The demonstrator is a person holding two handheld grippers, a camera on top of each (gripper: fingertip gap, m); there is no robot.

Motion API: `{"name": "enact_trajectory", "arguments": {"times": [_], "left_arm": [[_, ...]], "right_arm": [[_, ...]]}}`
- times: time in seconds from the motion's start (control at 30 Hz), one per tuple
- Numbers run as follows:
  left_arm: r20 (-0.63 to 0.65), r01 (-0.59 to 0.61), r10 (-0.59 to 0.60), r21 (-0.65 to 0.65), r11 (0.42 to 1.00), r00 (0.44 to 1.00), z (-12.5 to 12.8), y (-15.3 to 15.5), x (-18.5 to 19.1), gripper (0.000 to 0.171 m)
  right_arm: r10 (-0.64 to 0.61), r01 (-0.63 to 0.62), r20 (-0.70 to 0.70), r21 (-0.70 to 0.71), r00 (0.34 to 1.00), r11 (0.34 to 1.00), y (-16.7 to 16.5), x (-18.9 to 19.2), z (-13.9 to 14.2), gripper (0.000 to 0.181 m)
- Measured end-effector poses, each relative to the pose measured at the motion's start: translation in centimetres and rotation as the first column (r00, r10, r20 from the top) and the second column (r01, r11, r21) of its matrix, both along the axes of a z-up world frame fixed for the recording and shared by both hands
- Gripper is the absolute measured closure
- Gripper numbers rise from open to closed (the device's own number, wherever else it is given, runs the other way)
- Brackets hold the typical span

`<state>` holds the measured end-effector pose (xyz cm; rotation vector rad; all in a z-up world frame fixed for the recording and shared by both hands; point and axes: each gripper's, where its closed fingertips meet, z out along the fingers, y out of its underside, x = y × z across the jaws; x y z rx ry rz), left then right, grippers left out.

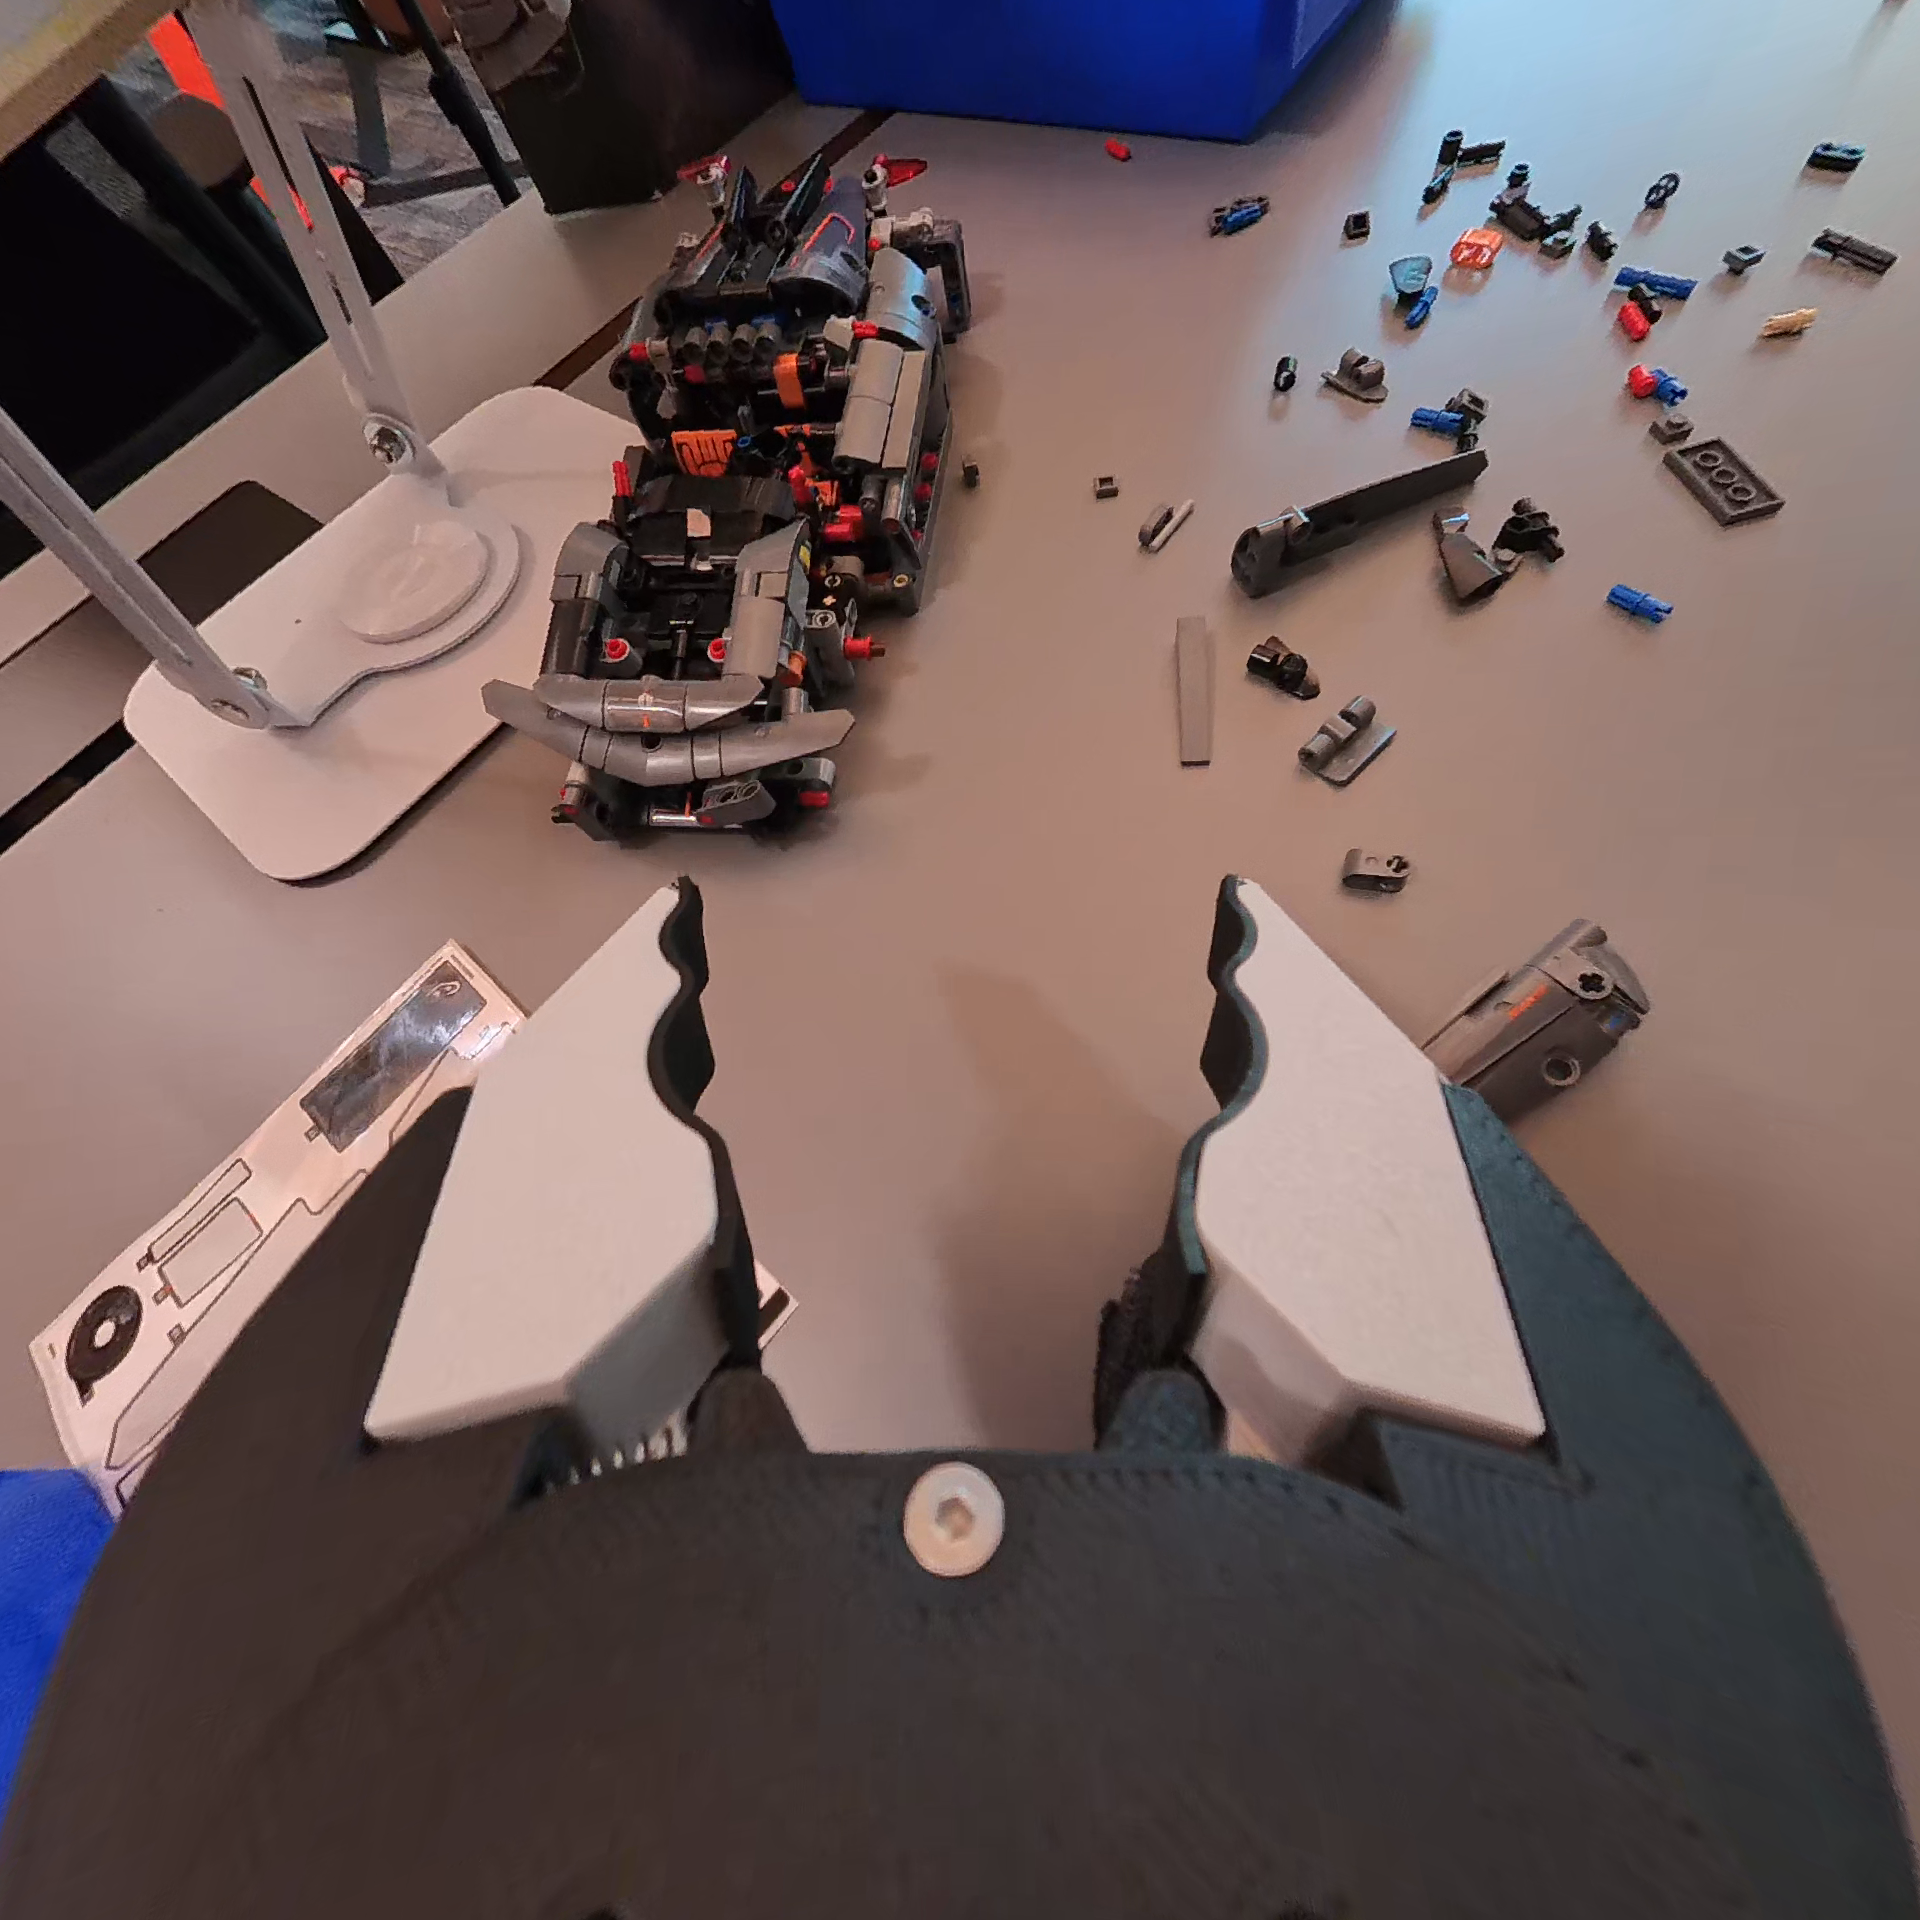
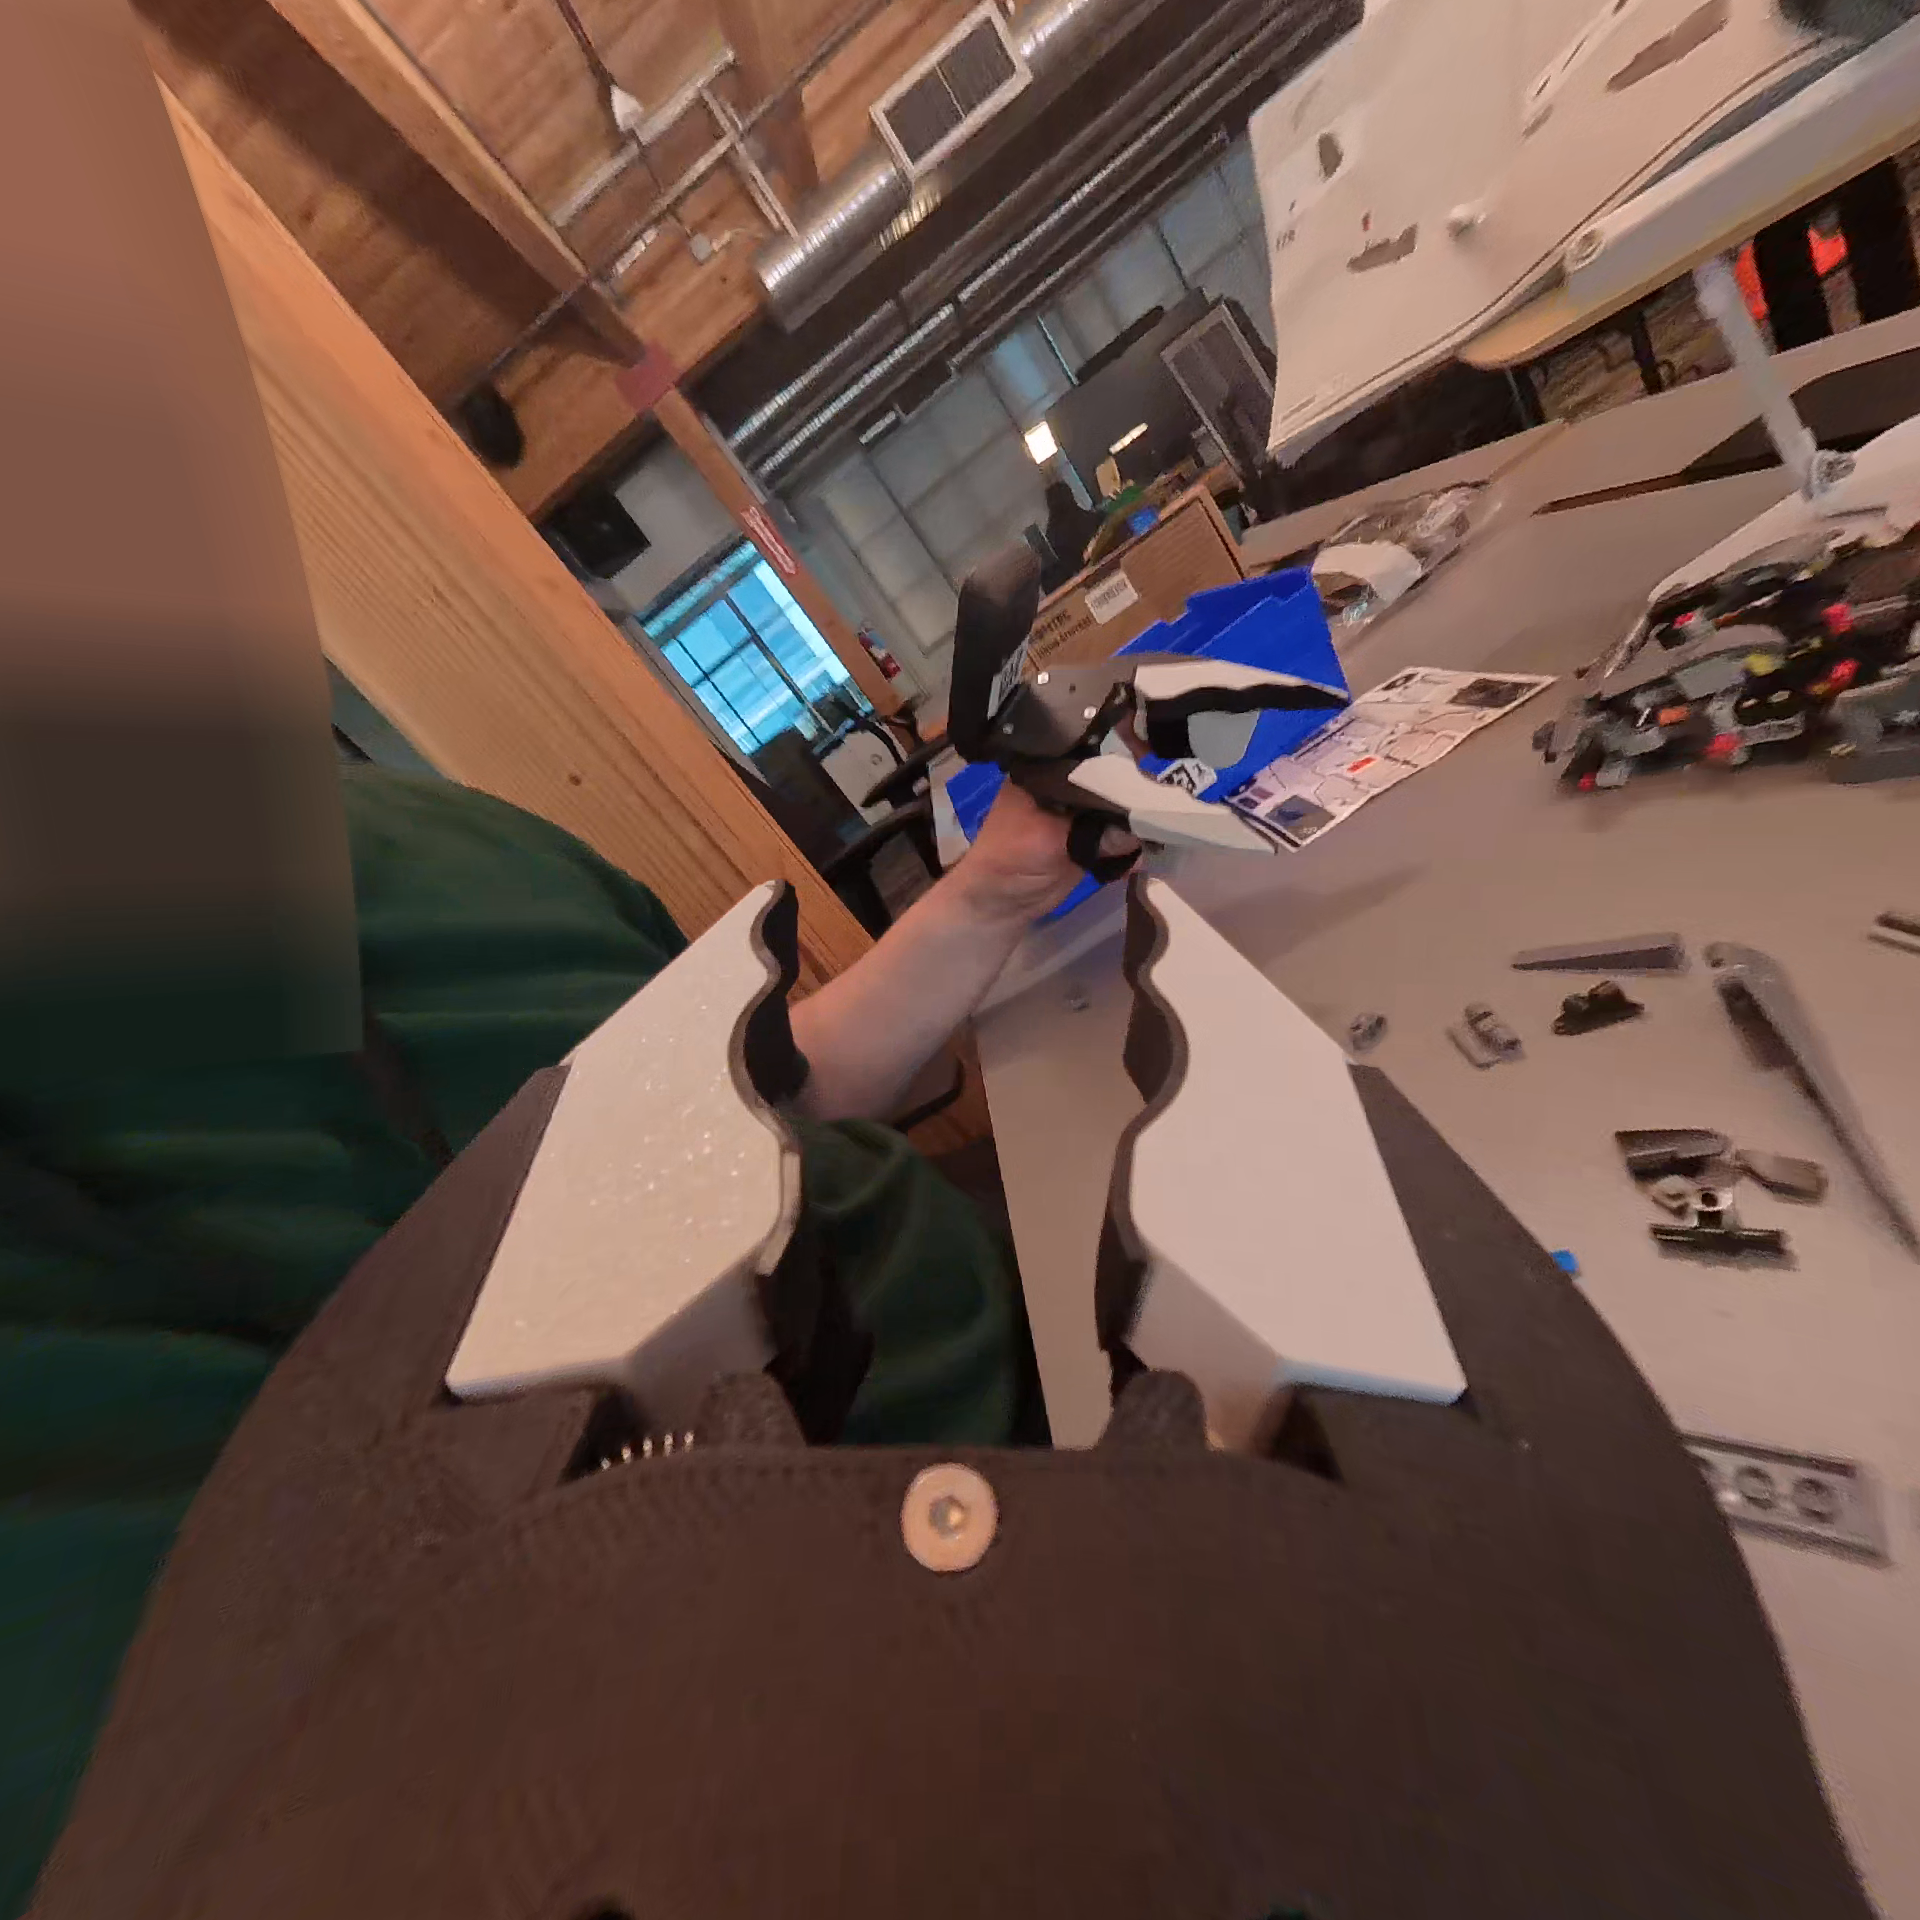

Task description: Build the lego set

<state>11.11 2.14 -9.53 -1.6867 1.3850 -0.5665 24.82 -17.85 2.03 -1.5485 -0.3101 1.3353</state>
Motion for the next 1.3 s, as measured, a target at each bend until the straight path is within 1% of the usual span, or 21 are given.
{"name": "enact_trajectory", "arguments": {"times": [0.03, 0.1, 0.17, 0.27, 0.33, 0.4, 0.47, 0.5, 0.57, 0.63, 0.7, 0.77, 0.83, 0.87, 0.9, 0.97, 1.03, 1.1, 1.17, 1.2, 1.3], "left_arm": [[0.005, 0.001, -0.001, -0.001, 1.000, 1.000, 0.1, 0.0, 0.0, 0.077], [0.023, 0.004, -0.004, -0.007, 1.000, 1.000, 0.3, 0.1, -0.1, 0.077], [0.043, 0.011, -0.010, -0.020, 1.000, 0.999, 0.4, 0.0, -0.1, 0.077], [0.052, 0.026, -0.025, -0.028, 0.999, 0.998, 0.2, 0.0, 0.2, 0.078], [0.049, 0.036, -0.035, -0.025, 0.999, 0.998, 0.1, 0.0, 0.4, 0.078], [0.049, 0.047, -0.045, -0.025, 0.999, 0.998, 0.1, 0.0, 0.7, 0.078], [0.046, 0.054, -0.053, -0.025, 0.998, 0.998, 0.1, 0.2, 0.9, 0.078], [0.044, 0.059, -0.058, -0.030, 0.998, 0.997, 0.1, 0.3, 1.1, 0.078], [0.045, 0.067, -0.066, -0.022, 0.997, 0.997, 0.4, 0.4, 1.4, 0.077], [0.045, 0.077, -0.076, -0.016, 0.997, 0.996, 0.8, 0.5, 1.8, 0.078], [0.042, 0.084, -0.084, -0.004, 0.996, 0.996, 1.3, 0.5, 2.1, 0.077], [0.040, 0.092, -0.092, 0.007, 0.996, 0.995, 1.8, 0.5, 2.4, 0.078], [0.026, 0.097, -0.097, 0.016, 0.995, 0.995, 2.0, 0.6, 2.8, 0.077], [0.017, 0.098, -0.099, 0.029, 0.995, 0.995, 2.2, 0.8, 3.0, 0.077], [0.009, 0.101, -0.102, 0.038, 0.994, 0.995, 2.3, 0.9, 3.2, 0.077], [0.003, 0.110, -0.110, 0.042, 0.993, 0.994, 2.5, 1.2, 3.8, 0.077], [0.006, 0.114, -0.114, 0.038, 0.993, 0.993, 2.5, 1.7, 4.6, 0.077], [0.006, 0.119, -0.119, 0.012, 0.993, 0.993, 2.1, 2.1, 5.4, 0.079], [0.018, 0.105, -0.104, -0.016, 0.994, 0.994, 1.8, 2.6, 6.0, 0.081], [0.031, 0.106, -0.105, -0.036, 0.994, 0.994, 1.6, 2.7, 6.3, 0.084], [0.075, 0.099, -0.094, -0.062, 0.993, 0.993, 1.1, 3.4, 6.9, 0.087]], "right_arm": [[-0.007, 0.007, 0.031, 0.002, 1.000, 1.000, -0.5, -1.2, -0.3, 0.119], [-0.042, 0.041, 0.042, 0.019, 0.998, 0.999, -1.5, -2.6, -0.1, 0.120], [-0.119, 0.117, 0.070, 0.033, 0.990, 0.993, -2.5, -2.9, -0.2, 0.119], [-0.253, 0.249, 0.116, 0.044, 0.961, 0.967, -4.7, -2.6, -0.5, 0.118], [-0.357, 0.353, 0.144, 0.057, 0.923, 0.934, -6.5, -1.7, -0.6, 0.118], [-0.441, 0.441, 0.172, 0.042, 0.881, 0.896, -8.5, -0.4, -1.0, 0.112], [-0.535, 0.539, 0.184, 0.033, 0.824, 0.842, -10.2, 1.6, -1.1, 0.111], [-0.561, 0.567, 0.193, 0.026, 0.805, 0.823, -10.8, 2.2, -1.2, 0.111], [-0.590, 0.596, 0.185, 0.025, 0.786, 0.802, -11.3, 3.1, -0.7, 0.112], [-0.589, 0.595, 0.193, 0.032, 0.784, 0.803, -10.6, 3.4, 0.0, 0.111], [-0.585, 0.593, 0.267, 0.059, 0.766, 0.803, -9.0, 4.1, 0.4, 0.108], [-0.572, 0.566, 0.316, 0.120, 0.757, 0.816, -6.9, 4.4, 1.5, 0.110], [-0.541, 0.533, 0.338, 0.126, 0.770, 0.837, -4.5, 4.1, 2.3, 0.110], [-0.533, 0.532, 0.363, 0.112, 0.764, 0.839, -3.2, 4.0, 2.2, 0.110], [-0.522, 0.528, 0.382, 0.099, 0.762, 0.844, -1.9, 3.9, 1.9, 0.110], [-0.484, 0.499, 0.387, 0.068, 0.785, 0.864, 0.3, 3.2, 1.0, 0.104], [-0.462, 0.494, 0.414, 0.032, 0.784, 0.869, 2.0, 2.9, -1.3, 0.102], [-0.444, 0.489, 0.449, 0.017, 0.775, 0.872, 3.0, 2.7, -3.7, 0.101], [-0.423, 0.492, 0.510, 0.001, 0.749, 0.871, 3.1, 2.9, -6.0, 0.104], [-0.418, 0.487, 0.533, 0.012, 0.735, 0.873, 2.9, 2.8, -6.3, 0.105], [-0.462, 0.509, 0.639, 0.126, 0.615, 0.851, 2.8, 4.2, -6.7, 0.108]]}}
